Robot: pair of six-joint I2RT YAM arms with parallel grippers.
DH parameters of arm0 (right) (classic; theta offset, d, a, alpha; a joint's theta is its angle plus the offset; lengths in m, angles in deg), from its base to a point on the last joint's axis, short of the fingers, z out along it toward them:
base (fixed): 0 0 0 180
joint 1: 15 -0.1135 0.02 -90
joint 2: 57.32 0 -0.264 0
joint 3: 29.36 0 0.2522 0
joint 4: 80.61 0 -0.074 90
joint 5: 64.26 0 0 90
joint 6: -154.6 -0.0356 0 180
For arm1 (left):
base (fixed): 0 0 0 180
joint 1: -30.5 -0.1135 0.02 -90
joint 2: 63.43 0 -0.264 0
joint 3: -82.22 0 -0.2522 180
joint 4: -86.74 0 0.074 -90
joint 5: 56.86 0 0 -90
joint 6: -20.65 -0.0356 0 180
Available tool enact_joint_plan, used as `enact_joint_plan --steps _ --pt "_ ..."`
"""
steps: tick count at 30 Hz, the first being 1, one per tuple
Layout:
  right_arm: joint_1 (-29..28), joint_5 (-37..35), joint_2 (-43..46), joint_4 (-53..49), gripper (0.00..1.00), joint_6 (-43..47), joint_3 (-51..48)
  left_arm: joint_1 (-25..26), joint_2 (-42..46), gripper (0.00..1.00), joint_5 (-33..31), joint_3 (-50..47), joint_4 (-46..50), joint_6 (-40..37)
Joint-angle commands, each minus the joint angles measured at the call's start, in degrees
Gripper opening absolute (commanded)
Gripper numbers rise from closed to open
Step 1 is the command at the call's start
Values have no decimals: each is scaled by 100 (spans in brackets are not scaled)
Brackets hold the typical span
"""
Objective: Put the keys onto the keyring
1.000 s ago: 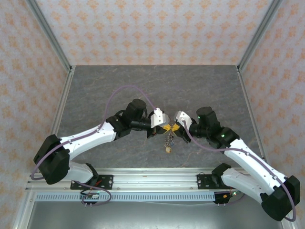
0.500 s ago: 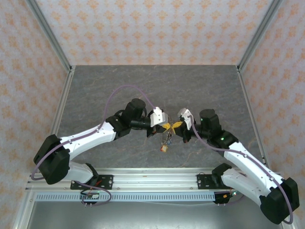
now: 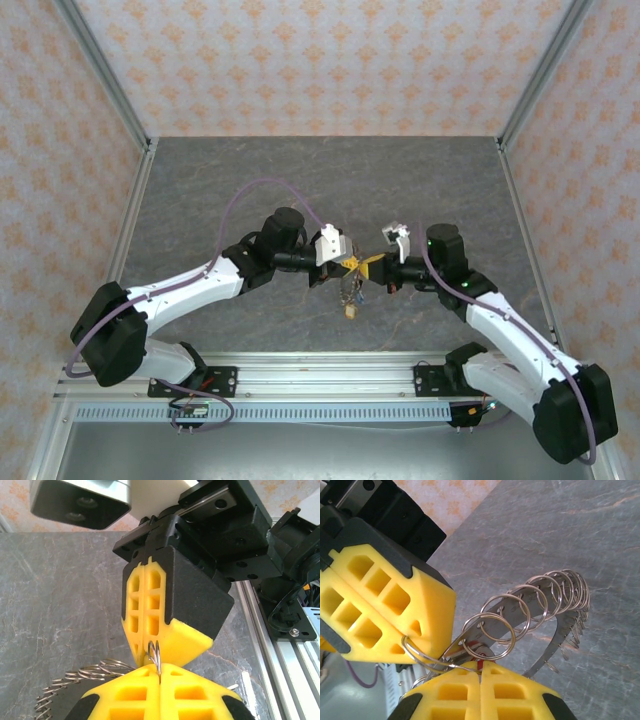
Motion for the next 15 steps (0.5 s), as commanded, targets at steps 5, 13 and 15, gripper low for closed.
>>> enact_joint_plan --steps 5,13,15 --pt "32 -400 -100 -582 4 692 360 59 183 0 404 133 -273 -140" --pt "25 -1349 193 -1964 18 2012 859 56 211 0 124 136 -49 -257" --pt "20 -1349 375 -2045 20 2282 926 58 222 0 84 152 24 -300"
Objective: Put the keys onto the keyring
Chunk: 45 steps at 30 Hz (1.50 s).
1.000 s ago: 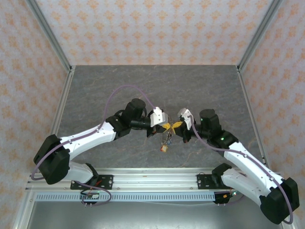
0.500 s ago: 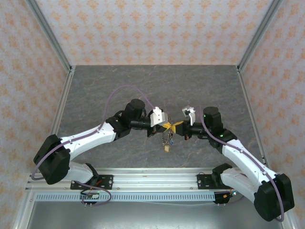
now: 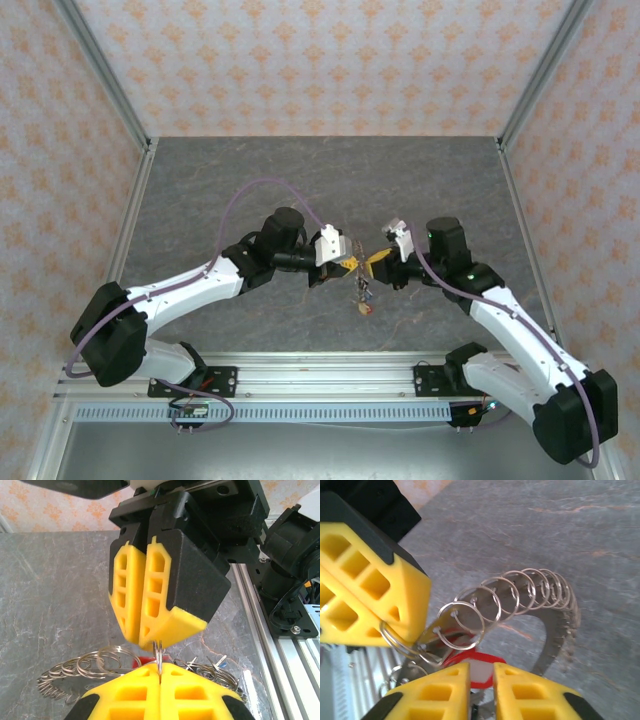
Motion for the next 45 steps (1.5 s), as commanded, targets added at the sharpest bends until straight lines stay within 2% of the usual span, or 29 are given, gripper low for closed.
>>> enact_joint_plan --steps 1,7,11,15,25,31,33,37,40,43,45 --pt "26 -310 349 -456 21 797 233 69 222 0 83 162 11 -206" --pt "23 -13 703 -112 22 1672 210 73 207 0 115 209 103 -247" --pt "13 736 569 158 22 2182 239 74 176 0 131 237 110 -258" --pt "-69 707 333 167 23 2457 349 74 187 0 131 260 136 -266" --pt "-155 1167 -32 -27 25 2610 487 76 172 0 149 279 160 -258" --pt "-152 1209 -138 -132 27 2688 452 77 189 0 187 301 154 -235" --pt "-159 1125 -201 -132 24 2690 473 74 177 0 245 305 161 -227" --pt "-163 1078 -228 75 10 2661 460 74 167 0 310 325 175 -225" --pt "-161 1022 -237 16 8 2626 490 74 188 0 307 283 68 -179" --pt "-172 1043 -242 -55 1 2518 560 74 149 0 251 318 209 -222" --pt "-217 941 -231 -167 0 2401 645 82 116 6 110 358 342 -281"
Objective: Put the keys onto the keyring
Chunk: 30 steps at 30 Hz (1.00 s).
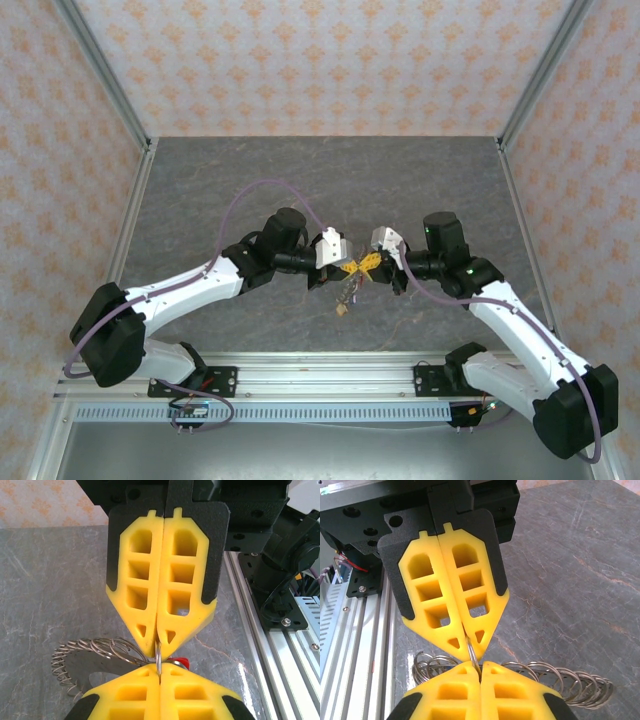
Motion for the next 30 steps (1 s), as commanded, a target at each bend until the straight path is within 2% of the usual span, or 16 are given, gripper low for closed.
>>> enact_joint_plan --steps 1,3,7,13,19,22,24,28,30 --pt "-108 -102 -1 -159 0 -116 344 35 84 10 -39 283 85 -182" --pt "-258 -554 -38 -660 0 -53 598 54 16 11 -360 363 347 -272" --pt "-615 -1344 -295 -1791 0 97 1314 82 -167 13 -535 655 1026 -547" --pt "-953 -1906 -622 -2583 0 188 2055 116 -137 11 -528 574 673 -421" --pt "-1141 -2047 -804 -2843 0 229 2423 114 -159 9 -536 589 709 -408" --pt "-1170 -2072 -863 -2946 0 191 2559 118 -164 0 -512 587 734 -409" --pt "-1176 -2048 -859 -2996 0 202 2599 114 -170 0 -492 582 713 -391" --pt "-1174 -2038 -521 -2419 14 11 2146 118 -113 0 -321 478 433 -253" --pt "-1149 -2036 -309 -2008 16 -146 1735 102 -73 0 -143 408 178 -124"
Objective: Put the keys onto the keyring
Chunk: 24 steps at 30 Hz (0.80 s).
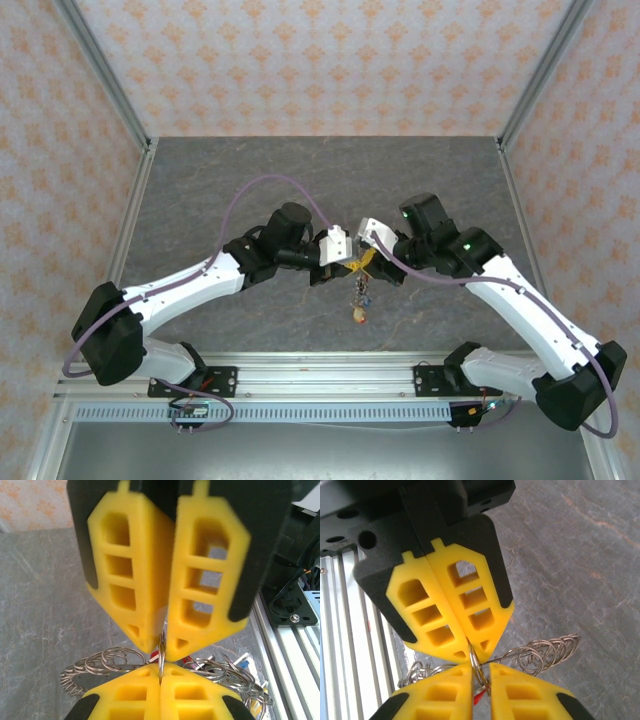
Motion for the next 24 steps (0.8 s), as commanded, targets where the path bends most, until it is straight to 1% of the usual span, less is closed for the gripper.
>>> enact_joint_plan --steps 1,4,8,12,14,16,19,24 --pt "-49 163 425 664 16 -219 -483 13 14 0 226 -81 -485 216" --pt "57 310 599 975 17 -429 -849 13 57 0 418 -96 -617 284" --pt "341 616 854 1331 19 -625 -1230 -30 113 0 530 -149 -694 307" --pt "624 992 959 1459 19 -690 -1435 -51 141 0 593 -164 -719 328" --pt "700 1116 977 1529 16 -702 -1487 -50 127 0 626 -171 -737 346" --pt "765 1244 986 1771 10 -878 -1576 -48 113 0 650 -165 -768 354" --pt "818 1332 1003 2152 10 -1147 -1738 -49 86 0 688 -154 -790 373" --pt "901 1297 943 2401 1 -1667 -1928 -48 120 0 681 -221 -949 407"
